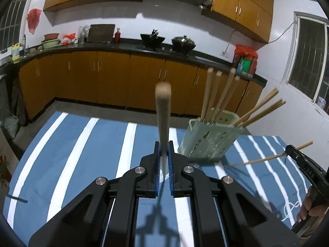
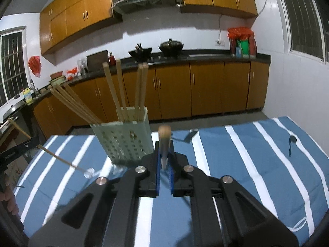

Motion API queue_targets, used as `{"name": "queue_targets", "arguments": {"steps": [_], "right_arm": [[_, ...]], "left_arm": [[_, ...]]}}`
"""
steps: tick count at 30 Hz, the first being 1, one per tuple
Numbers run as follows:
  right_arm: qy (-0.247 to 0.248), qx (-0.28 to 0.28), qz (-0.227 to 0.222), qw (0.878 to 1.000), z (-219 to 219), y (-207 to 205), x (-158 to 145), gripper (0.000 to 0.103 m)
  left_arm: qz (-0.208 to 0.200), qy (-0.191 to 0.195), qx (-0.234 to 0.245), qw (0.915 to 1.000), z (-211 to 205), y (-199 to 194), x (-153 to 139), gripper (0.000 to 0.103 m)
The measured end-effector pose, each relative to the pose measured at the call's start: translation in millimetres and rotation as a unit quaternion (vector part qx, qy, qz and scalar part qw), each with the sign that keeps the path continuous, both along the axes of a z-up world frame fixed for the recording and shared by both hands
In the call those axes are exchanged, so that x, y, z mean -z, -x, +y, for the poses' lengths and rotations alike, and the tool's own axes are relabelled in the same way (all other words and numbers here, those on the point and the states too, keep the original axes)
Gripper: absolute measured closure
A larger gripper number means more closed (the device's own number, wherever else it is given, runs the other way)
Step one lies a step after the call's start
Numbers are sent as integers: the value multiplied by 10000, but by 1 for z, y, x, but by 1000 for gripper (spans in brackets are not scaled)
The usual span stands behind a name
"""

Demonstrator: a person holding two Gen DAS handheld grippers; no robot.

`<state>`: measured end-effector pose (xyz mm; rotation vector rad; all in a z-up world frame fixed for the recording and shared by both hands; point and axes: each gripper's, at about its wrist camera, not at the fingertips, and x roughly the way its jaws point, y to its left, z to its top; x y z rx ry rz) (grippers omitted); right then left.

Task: Organize utensils
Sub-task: 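Carry the left tool's chopstick above the green holder while the right tool carries its own there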

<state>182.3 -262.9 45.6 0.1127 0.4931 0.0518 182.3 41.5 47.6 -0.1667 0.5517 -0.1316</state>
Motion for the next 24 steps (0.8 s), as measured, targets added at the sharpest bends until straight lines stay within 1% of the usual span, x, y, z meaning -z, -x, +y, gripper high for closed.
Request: {"name": "queue_targets", "arguments": {"steps": [6, 10, 16, 19, 24], "right_arm": [[-165, -219, -369, 9989, 2, 9, -33, 95], [-354, -447, -688, 9960, 5, 18, -61, 95], [-425, -685, -1355, 9875, 19, 27, -106, 95], [-403, -737, -1557, 9842, 25, 26, -121, 95], [-301, -761, -1920, 9780, 37, 12, -142, 95]], "left_arm": [[-301, 102, 182, 9993, -10, 1, -25, 96], [-591, 216, 350, 9974, -19, 4, -47, 96], [-1192, 344, 501, 9910, -41, 4, -84, 96], [-1474, 352, 510, 9871, -51, 0, -98, 96], [-1801, 338, 389, 9823, -63, -13, -114, 96]]}}
